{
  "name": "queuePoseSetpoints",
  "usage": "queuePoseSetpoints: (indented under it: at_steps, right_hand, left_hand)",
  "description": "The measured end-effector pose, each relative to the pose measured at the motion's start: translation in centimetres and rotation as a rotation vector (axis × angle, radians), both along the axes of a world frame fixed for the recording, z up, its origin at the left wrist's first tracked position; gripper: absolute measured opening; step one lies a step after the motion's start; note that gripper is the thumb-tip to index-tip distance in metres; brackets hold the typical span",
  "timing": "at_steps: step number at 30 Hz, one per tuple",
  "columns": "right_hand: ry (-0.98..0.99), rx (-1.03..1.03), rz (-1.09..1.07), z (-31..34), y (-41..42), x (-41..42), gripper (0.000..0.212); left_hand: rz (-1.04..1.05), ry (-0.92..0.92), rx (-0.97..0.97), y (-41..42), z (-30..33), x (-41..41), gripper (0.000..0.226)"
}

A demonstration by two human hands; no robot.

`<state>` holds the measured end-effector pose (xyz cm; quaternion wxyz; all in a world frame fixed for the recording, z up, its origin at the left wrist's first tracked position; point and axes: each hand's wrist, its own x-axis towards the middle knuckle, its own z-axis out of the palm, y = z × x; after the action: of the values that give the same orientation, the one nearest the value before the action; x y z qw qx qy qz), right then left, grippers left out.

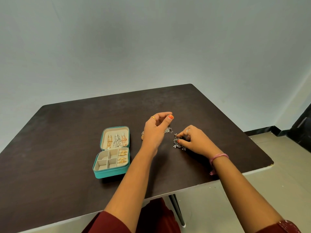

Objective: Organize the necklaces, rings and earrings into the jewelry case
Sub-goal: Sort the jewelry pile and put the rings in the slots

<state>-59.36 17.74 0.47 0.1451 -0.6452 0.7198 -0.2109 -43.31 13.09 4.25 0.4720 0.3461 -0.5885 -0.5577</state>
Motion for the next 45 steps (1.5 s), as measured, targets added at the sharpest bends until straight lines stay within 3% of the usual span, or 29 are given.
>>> queuePoseSetpoints:
  at_steps: [14,20,29,45]
  right_hand:
    - [-0.077,0.022,-0.039,0.3,0.9,-3.4,0.019]
    - [-0.102,-0.170,-0.046,0.4,0.6,-3.4,0.020]
    - [-0.240,-0.383,0.014,1.6,0.9,-2.0,0.017]
    - [-0.444,-0.524,0.022,3.7,1.3,-1.2,0.019]
  left_hand:
    - [0.002,0.021,0.020,0.6,-0.2,0.1,0.011]
    - [0.012,0.027,0.039,0.5,-0.2,0.1,0.012]
    - [-0.026,0.037,0.081,0.4,-1.3,0.2,0.032]
    - [-0.084,-0.120,0.039,1.3,-3.9,-1.5,0.042]
